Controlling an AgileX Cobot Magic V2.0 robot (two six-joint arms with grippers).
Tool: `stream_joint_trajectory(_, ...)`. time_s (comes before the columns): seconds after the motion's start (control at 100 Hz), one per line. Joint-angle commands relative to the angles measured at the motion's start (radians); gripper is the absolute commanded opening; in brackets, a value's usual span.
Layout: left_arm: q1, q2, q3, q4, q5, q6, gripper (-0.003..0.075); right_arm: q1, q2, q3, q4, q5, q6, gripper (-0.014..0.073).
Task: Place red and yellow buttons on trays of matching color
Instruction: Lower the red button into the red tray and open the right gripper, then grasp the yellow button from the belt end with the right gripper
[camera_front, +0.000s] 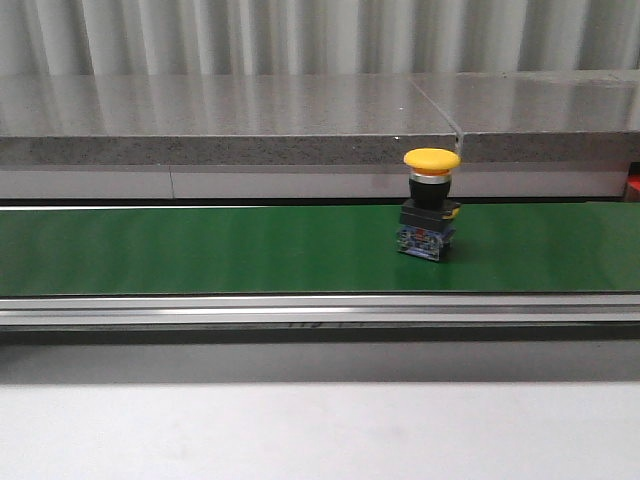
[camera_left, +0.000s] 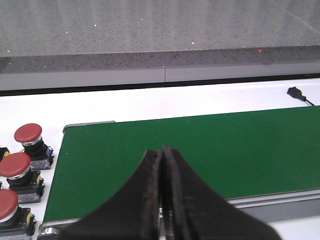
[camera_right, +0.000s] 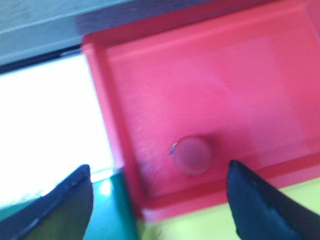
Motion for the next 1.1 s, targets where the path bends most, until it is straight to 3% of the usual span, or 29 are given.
stream_joint_trajectory(0.0, -0.006, 0.003, -0.025, -0.008, -0.076, -0.007, -0.002, 0.031, -0.086, -0.034, 0.006, 0.05, -0.03, 0.0549)
stream_joint_trajectory(0.27, -0.006, 0.003, -0.025, -0.008, -0.076, -0.007, -0.002, 0.178, -0.169, 0.039, 0.006, 0.213, -0.086, 0.0549)
stream_joint_trajectory(0.62, -0.006, 0.003, -0.025, -0.008, -0.076, -0.007, -0.002, 0.39, -0.2, 0.253, 0.006, 0.192, -0.161, 0.0549)
stream_joint_trajectory(1.09, -0.006, 0.003, -0.025, -0.008, -0.076, -0.007, -0.002, 0.577, -0.142, 0.267, 0.007, 0.132, -0.212, 0.0549)
